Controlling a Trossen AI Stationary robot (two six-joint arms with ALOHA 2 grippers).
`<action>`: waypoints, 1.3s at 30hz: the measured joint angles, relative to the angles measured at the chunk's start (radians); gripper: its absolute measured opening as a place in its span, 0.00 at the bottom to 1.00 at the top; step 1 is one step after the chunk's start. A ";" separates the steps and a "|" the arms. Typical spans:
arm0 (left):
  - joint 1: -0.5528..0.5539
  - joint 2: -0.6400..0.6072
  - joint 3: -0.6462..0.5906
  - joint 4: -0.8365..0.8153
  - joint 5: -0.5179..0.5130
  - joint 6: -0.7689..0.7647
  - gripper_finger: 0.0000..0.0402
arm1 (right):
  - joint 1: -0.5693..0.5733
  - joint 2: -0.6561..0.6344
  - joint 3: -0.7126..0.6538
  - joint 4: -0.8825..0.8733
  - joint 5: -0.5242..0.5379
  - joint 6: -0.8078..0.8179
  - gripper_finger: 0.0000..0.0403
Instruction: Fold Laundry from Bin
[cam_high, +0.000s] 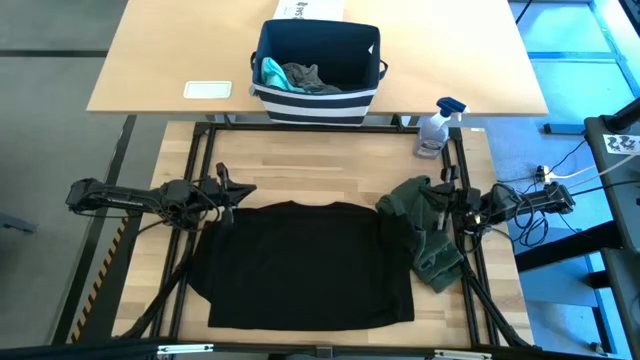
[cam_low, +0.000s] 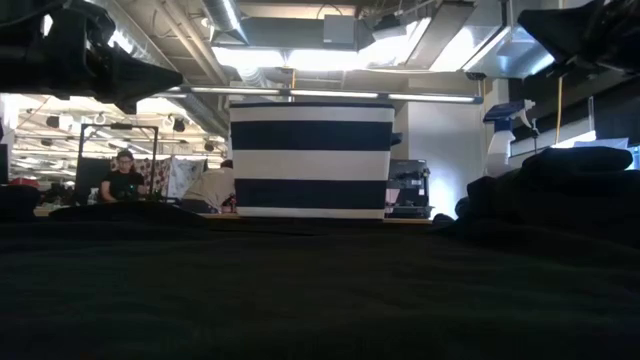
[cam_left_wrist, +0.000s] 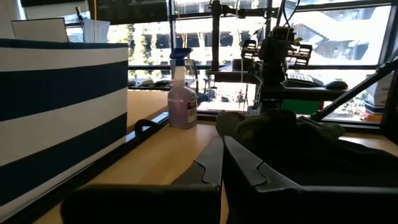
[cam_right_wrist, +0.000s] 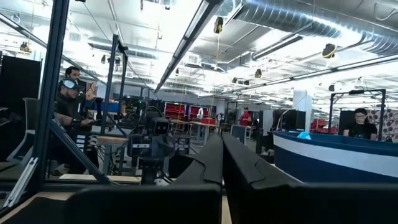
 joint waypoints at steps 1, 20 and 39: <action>0.000 0.000 0.000 0.000 -0.005 0.001 0.00 | 0.000 0.000 0.000 -0.003 0.000 0.000 0.00; 0.000 0.000 0.000 0.000 -0.054 -0.053 0.00 | 0.000 0.323 0.189 -0.117 -0.096 -0.016 0.00; -0.005 0.000 0.000 0.029 0.041 -0.031 0.00 | 0.000 0.664 0.347 -0.074 -0.012 -0.010 0.00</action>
